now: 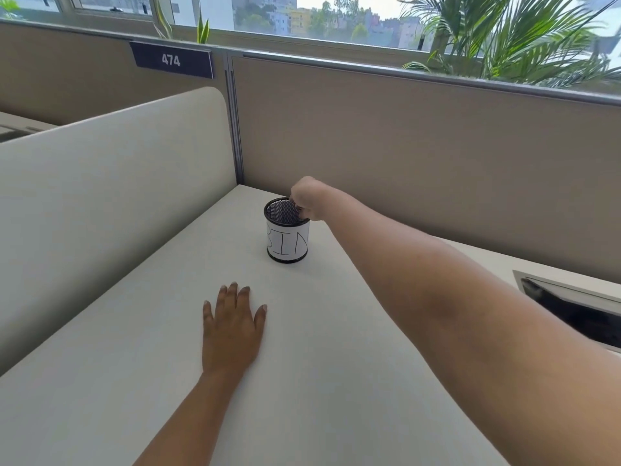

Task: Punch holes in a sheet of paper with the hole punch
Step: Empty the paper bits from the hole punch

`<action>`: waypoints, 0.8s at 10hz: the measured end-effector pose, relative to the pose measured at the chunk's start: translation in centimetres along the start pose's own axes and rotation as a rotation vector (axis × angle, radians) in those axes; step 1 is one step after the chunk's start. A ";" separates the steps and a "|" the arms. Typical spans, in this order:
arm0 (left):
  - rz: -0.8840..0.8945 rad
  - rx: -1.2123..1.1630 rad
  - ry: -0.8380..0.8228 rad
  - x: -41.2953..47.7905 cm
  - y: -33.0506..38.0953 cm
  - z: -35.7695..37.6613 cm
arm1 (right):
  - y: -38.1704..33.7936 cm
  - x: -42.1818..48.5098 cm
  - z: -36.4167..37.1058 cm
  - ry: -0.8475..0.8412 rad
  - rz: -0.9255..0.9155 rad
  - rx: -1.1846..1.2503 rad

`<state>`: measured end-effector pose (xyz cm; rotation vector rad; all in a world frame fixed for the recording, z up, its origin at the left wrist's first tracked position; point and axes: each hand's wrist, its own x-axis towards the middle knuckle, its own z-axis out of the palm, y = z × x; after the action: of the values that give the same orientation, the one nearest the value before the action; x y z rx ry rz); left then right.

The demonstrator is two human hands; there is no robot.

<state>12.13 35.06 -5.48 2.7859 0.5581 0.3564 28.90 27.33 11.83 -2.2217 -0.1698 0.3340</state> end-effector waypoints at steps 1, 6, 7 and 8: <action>-0.003 -0.002 -0.003 0.0 0.1 -0.1 | 0.7 0.0 0.5 -0.010 -0.091 -0.332; -0.018 -0.005 -0.002 0.1 0.1 0.0 | 0.8 1.1 1.1 0.275 -0.054 -0.090; -0.018 -0.006 0.003 0.1 0.1 0.0 | 1.0 1.3 1.1 0.249 -0.053 -0.073; -0.012 -0.009 0.009 0.1 0.1 0.0 | 1.2 1.4 1.1 0.236 -0.037 0.019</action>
<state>12.24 34.98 -5.48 2.7723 0.5730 0.3679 29.92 27.71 9.94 -2.2158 -0.0797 0.0517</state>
